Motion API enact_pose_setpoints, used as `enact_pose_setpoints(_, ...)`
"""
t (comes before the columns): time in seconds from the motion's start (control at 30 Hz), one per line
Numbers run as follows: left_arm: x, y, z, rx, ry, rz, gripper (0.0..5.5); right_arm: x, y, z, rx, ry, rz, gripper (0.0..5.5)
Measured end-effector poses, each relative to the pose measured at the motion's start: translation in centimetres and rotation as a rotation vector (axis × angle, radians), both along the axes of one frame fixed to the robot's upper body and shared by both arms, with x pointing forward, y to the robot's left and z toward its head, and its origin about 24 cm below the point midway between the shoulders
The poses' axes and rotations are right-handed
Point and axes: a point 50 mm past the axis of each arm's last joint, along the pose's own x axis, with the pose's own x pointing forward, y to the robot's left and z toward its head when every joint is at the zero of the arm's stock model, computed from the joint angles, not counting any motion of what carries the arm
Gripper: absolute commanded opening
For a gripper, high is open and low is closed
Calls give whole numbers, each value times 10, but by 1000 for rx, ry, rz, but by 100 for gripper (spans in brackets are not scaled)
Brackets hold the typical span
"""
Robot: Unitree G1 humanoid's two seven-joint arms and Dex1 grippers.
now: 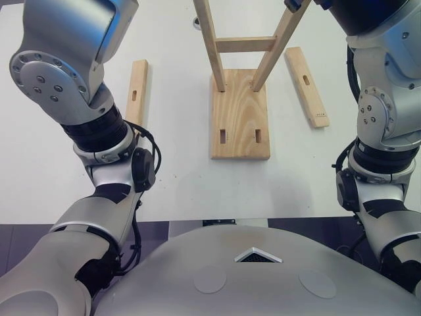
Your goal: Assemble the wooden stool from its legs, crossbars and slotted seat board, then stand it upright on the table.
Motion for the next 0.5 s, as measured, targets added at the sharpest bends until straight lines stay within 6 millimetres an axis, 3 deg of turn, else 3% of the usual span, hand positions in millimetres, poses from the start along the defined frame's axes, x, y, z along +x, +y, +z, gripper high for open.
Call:
enact_pose_setpoints(0.27,2,4,-6,-2,28,31,48,0,3,-2,-12,0,12,133)
enact_pose_setpoints(0.4,0,7,-9,14,32,50,40,2,3,-5,-24,28,5,227)
enact_pose_setpoints(0.5,-2,23,-8,38,24,127,40,4,1,-14,-50,71,-20,282)
